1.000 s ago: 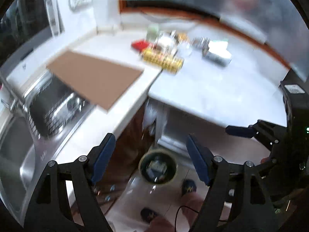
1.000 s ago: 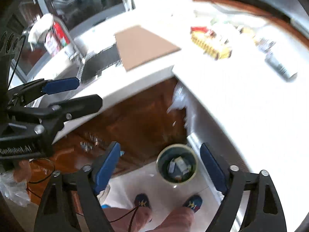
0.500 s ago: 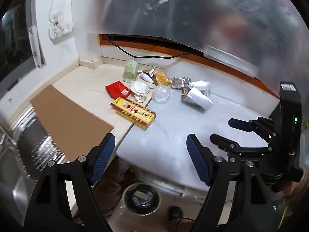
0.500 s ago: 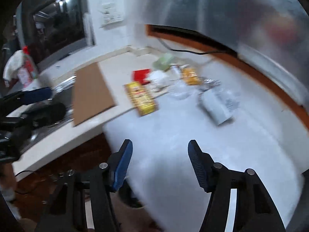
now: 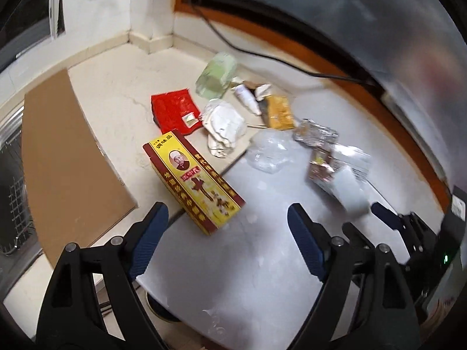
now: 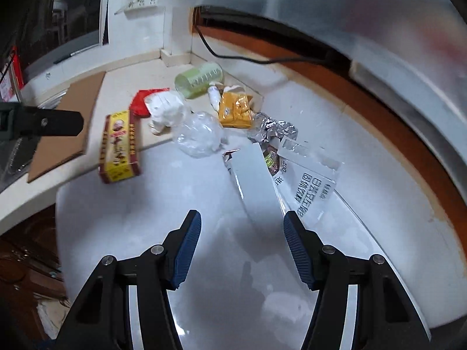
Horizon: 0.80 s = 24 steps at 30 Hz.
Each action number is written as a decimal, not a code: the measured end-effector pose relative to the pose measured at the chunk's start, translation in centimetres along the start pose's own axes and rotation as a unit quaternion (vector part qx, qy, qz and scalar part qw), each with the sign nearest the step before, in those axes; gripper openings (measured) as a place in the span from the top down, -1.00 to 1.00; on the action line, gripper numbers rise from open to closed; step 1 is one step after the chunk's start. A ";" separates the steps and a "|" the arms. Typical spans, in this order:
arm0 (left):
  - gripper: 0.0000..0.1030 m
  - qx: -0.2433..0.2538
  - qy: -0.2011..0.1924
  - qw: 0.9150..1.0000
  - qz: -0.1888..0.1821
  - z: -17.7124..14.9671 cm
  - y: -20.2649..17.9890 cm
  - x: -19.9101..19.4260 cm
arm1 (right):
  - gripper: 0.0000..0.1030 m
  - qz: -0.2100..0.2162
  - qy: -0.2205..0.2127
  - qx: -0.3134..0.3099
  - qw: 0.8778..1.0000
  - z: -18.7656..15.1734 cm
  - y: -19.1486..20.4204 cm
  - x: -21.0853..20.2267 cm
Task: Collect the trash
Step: 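Grasp the white drink carton with the right gripper while the left gripper grasps the yellow spice box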
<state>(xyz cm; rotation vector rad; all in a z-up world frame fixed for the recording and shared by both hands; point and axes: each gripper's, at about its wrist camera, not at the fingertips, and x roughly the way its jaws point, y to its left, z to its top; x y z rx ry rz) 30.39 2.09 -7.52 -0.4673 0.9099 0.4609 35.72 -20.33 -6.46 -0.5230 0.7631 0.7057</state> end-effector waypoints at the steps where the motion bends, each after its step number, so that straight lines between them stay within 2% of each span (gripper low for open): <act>1: -0.58 -0.007 0.004 1.000 0.004 0.2 0.2 0.8 | -0.18 -0.002 0.002 -0.003 1.000 0.2 0.0 0.8; 4: -0.59 -0.030 0.016 0.999 0.020 1.0 0.6 3.6 | -0.18 -0.020 -0.013 -0.025 0.999 0.6 0.5 2.0; 11: -0.59 -0.066 0.048 0.994 0.074 1.9 1.1 8.7 | -0.15 -0.028 0.010 -0.041 0.999 0.8 0.8 5.2; 14: -0.59 -0.070 0.060 0.990 0.104 2.1 1.0 10.3 | 0.04 -0.032 0.015 -0.042 0.998 0.9 0.6 5.9; 15: -0.59 -0.069 0.064 0.989 0.116 2.1 0.9 10.9 | 0.04 -0.030 0.017 -0.040 0.999 0.8 0.5 6.1; 19: -0.58 -0.071 0.078 0.985 0.140 1.9 0.7 12.0 | 0.21 -0.024 0.003 -0.038 0.999 0.8 0.3 6.1; 21: -0.52 -0.076 0.083 0.983 0.145 1.6 0.7 12.4 | 0.28 -0.030 -0.005 -0.042 0.999 1.0 0.6 6.0; 24: -0.31 -0.081 0.084 0.981 0.153 1.3 0.9 12.4 | 0.33 -0.026 -0.011 -0.035 0.999 1.1 0.4 5.8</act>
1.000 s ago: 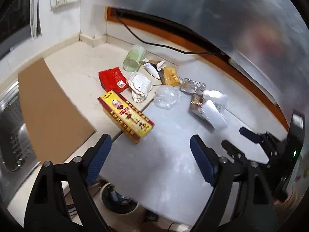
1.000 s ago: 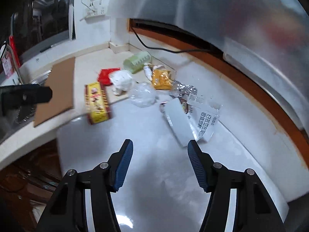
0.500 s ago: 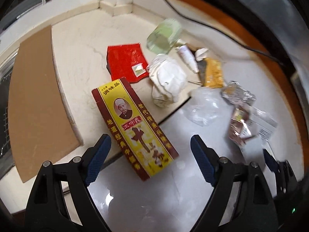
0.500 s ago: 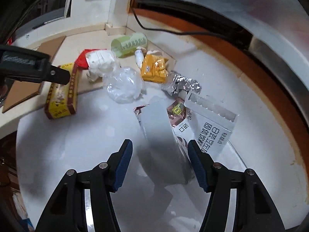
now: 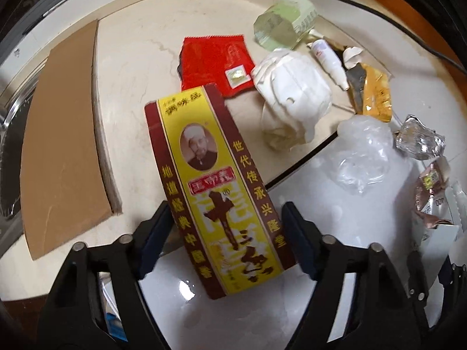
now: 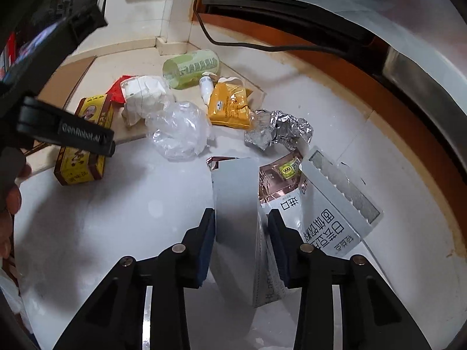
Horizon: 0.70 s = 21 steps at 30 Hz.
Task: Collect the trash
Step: 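Grasp the white drink carton with the right gripper while the left gripper grasps the yellow spice box, then carry the carton and yellow spice box down toward the trash bin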
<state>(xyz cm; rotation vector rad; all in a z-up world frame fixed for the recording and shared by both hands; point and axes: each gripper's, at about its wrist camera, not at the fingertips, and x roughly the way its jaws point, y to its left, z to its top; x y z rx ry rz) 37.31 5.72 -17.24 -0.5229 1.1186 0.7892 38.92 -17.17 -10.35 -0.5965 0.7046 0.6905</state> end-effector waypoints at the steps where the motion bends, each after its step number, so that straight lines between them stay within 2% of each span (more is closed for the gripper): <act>1: -0.23 0.000 -0.001 1.000 0.002 -0.1 0.1 0.0 | 0.33 0.003 -0.004 0.006 1.000 0.0 -0.2 -0.1; 3: -0.11 0.001 -0.004 1.000 -0.003 -0.2 0.2 -0.3 | 0.37 0.011 -0.010 0.017 1.000 -0.1 -0.7 -0.4; 12: -0.08 0.019 -0.019 0.999 -0.029 -2.5 1.3 -3.4 | 0.41 0.033 -0.032 0.063 0.997 -0.4 -1.9 -3.4; 21: -0.08 0.057 -0.049 0.992 -0.099 -6.2 3.1 -10.3 | 0.41 0.062 -0.059 0.093 0.992 -1.0 -0.4 -9.4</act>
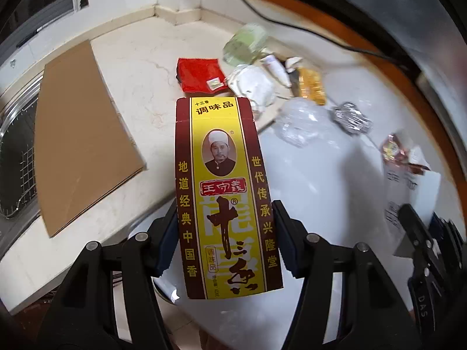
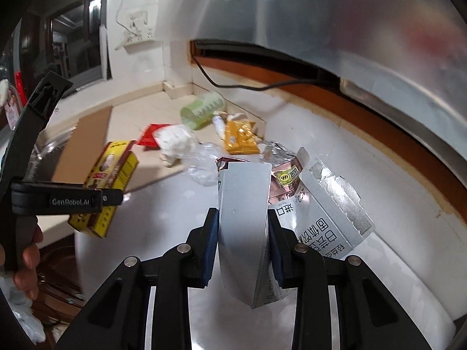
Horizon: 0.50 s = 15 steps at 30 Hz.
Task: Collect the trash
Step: 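Carry the carton and yellow spice box down toward the trash bin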
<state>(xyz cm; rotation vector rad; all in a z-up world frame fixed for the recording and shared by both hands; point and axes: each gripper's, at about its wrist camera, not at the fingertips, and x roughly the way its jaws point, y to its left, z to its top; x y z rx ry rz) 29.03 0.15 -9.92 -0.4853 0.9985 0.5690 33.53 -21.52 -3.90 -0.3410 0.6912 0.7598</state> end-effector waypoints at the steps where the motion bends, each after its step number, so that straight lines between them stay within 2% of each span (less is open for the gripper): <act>1: -0.08 0.006 -0.003 1.000 -0.009 -0.5 0.2 -1.1 | 0.41 0.003 -0.003 0.001 1.000 -0.1 0.3 -0.7; 6: -0.08 0.037 -0.019 0.999 -0.030 -2.9 1.6 -5.9 | 0.41 0.037 -0.010 0.018 0.999 -0.8 3.1 -4.9; 15: -0.08 0.067 -0.048 0.996 -0.037 -7.1 6.4 -13.4 | 0.40 0.112 -0.009 0.054 0.992 -1.5 10.0 -11.3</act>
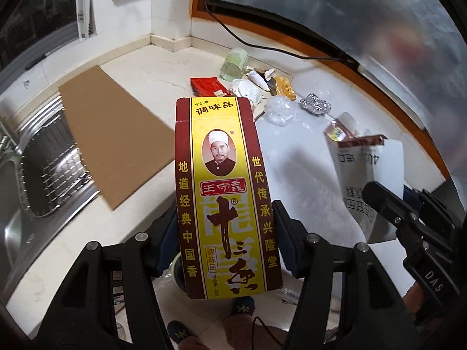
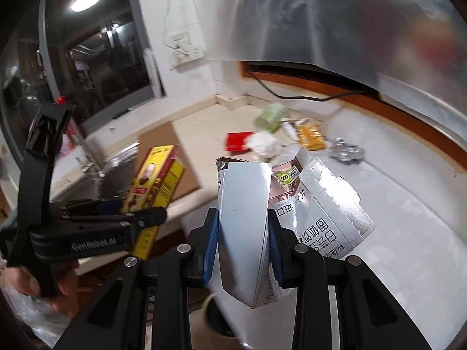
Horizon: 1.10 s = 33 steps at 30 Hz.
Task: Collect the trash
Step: 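Carry the carton and yellow spice box down toward the trash bin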
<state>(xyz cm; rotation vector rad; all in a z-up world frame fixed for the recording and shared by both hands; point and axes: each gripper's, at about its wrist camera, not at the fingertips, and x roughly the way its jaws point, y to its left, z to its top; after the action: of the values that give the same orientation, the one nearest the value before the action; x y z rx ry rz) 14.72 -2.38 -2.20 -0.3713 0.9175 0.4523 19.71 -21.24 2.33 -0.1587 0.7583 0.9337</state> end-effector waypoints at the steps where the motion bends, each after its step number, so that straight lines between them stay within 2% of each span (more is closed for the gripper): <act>1: -0.08 0.003 -0.002 1.000 0.000 -0.5 0.5 -0.9 | 0.40 0.007 0.001 0.000 1.000 0.0 0.9 -0.3; 7: -0.09 0.014 -0.012 1.000 -0.003 -3.6 3.7 -5.3 | 0.40 0.052 0.010 0.005 0.999 -1.1 6.7 -2.1; 12: -0.09 0.023 -0.004 1.000 -0.011 -6.3 6.3 -6.9 | 0.40 0.078 0.028 -0.003 0.997 -2.5 11.4 -2.4; 20: -0.09 0.037 0.024 0.999 -0.021 -10.9 9.1 -6.0 | 0.40 0.108 0.070 -0.023 0.991 -6.3 16.4 -0.8; 27: -0.09 0.052 0.065 0.997 -0.010 -16.3 11.0 -3.4 | 0.40 0.126 0.133 -0.023 0.983 -10.8 18.1 3.6; 33: -0.09 0.028 0.096 0.995 -0.013 -20.8 13.5 -0.6 | 0.40 0.131 0.189 -0.022 0.973 -15.8 19.2 8.2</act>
<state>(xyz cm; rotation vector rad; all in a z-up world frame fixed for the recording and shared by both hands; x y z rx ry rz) -6.60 -1.28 -14.83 -0.3805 1.1089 0.3701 -0.40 -11.04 -10.92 -0.2864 1.1305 1.1892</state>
